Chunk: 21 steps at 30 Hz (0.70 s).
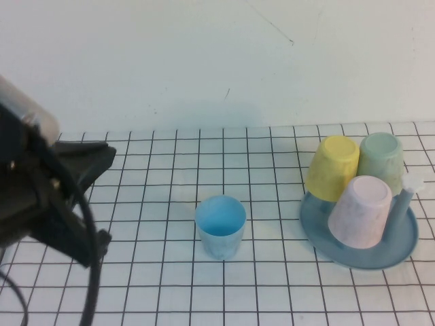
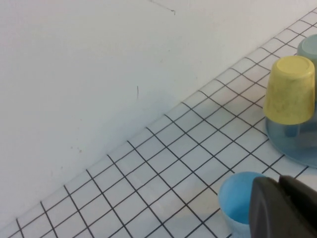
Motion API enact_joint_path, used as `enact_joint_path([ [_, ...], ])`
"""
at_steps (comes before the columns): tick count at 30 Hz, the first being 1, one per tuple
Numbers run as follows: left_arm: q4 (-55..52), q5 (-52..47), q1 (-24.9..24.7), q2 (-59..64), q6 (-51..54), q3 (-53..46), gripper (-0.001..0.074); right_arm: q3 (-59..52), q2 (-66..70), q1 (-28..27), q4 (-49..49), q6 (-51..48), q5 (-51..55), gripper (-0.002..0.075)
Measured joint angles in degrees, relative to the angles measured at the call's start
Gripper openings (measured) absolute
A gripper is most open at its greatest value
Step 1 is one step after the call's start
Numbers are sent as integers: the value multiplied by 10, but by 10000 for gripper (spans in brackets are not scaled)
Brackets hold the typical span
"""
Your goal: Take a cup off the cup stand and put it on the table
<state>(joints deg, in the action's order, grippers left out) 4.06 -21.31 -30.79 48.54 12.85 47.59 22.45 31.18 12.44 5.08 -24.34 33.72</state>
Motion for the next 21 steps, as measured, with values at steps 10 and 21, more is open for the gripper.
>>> enact_joint_path([
  [10,-9,37,0,-72,2,-50,0,0,0,0,6,4,-6,-1],
  [21,-9,29,0,-72,-1,-54,-1,0,0,0,10,5,-6,-1],
])
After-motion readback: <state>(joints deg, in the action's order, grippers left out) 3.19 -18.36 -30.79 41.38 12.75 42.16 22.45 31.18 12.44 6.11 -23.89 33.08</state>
